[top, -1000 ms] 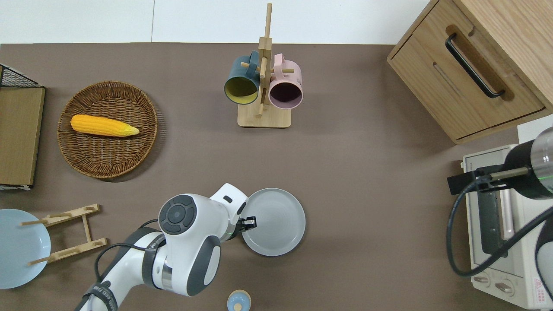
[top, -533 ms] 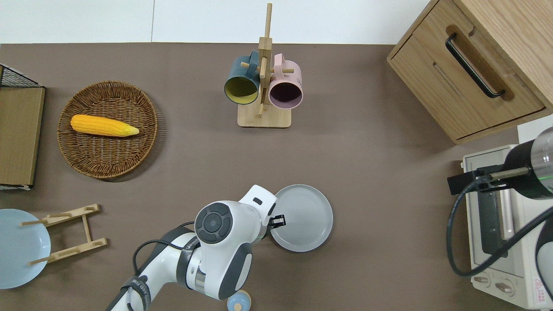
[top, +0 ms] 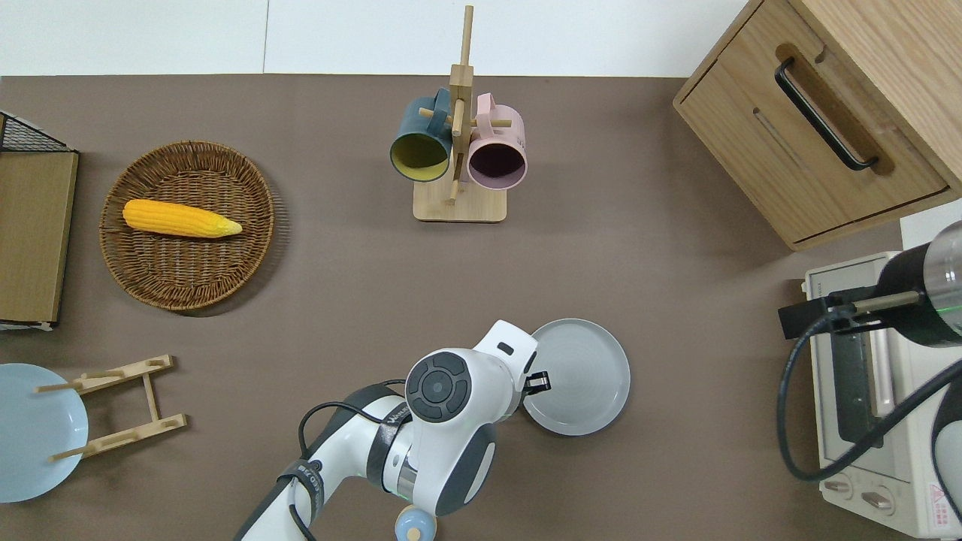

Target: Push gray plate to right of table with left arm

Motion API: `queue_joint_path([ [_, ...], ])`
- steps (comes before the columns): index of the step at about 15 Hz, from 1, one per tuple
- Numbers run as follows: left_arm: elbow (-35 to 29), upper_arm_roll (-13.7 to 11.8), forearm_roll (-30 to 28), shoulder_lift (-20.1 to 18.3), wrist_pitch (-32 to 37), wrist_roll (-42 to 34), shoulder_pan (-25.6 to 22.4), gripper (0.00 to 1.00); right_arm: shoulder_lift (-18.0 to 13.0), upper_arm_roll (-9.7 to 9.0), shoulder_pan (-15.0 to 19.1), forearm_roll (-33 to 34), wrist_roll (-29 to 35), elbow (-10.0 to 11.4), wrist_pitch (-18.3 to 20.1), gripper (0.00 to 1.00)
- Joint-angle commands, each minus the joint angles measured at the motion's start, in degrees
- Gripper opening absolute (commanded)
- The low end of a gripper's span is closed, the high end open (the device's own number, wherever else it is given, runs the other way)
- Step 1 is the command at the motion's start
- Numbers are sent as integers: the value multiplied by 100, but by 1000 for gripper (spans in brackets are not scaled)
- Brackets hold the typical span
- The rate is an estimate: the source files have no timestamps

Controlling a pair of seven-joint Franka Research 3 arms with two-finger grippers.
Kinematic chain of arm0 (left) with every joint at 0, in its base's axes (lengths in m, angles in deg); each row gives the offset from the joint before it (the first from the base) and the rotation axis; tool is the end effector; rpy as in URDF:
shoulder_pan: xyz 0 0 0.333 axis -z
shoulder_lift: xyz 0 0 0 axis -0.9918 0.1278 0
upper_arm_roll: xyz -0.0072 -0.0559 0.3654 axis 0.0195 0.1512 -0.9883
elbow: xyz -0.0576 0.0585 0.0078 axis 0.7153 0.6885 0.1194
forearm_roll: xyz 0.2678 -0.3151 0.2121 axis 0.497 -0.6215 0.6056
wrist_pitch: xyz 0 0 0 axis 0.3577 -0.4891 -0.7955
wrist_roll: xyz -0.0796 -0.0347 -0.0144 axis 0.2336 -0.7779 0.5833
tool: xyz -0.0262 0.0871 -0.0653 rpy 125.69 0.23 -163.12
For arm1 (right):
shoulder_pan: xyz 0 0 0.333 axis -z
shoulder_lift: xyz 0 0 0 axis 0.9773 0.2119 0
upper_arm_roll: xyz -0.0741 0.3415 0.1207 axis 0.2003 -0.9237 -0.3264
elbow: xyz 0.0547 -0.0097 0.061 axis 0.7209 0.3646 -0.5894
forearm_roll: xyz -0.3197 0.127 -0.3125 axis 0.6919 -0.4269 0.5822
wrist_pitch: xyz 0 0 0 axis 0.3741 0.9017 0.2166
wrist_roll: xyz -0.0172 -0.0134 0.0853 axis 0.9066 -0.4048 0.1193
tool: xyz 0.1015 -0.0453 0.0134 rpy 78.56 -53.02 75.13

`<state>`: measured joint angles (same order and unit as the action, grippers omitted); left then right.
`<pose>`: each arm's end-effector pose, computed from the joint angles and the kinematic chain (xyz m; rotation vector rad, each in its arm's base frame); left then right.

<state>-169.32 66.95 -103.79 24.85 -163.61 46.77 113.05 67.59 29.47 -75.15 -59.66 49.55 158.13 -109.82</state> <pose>0.4574 -0.4596 0.2836 2.7953 0.2341 -0.1656 0.5843 0.0647 0.7113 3.0825 0.1519 -0.1201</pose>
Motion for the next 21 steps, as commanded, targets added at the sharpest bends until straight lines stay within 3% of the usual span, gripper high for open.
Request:
queue_joint_path([
  [1, 162, -34, -7, 238, -101, 81, 125, 993, -60, -30, 46, 3, -43, 23, 68, 996],
  [3, 154, -77, 10, 46, 169, 28, 89, 993, -60, -30, 46, 3, -43, 23, 68, 996],
  [6, 206, -218, 588, -455, 1064, 19, -85, 995, -60, -30, 46, -5, -43, 23, 68, 996],
  [8, 215, -218, 1237, -859, 1706, -50, -462, 995, -60, -30, 46, 3, -43, 23, 68, 996],
  [11, 215, -219, 1748, -1518, 2384, -594, -1199, 995, -60, -30, 46, 3, -43, 23, 68, 996],
  [14, 433, -288, 2381, -1687, 2561, -771, -1675, 995, -60, -30, 46, -5, -43, 23, 68, 996],
  [18, 1311, -438, 2348, -1661, 3525, -1928, -2421, 995, -60, -30, 46, 3, -43, 23, 68, 996],
  [21, 1751, -491, 2339, -1678, 4001, -1985, -2757, 995, -60, -30, 46, 3, -43, 23, 68, 996],
])
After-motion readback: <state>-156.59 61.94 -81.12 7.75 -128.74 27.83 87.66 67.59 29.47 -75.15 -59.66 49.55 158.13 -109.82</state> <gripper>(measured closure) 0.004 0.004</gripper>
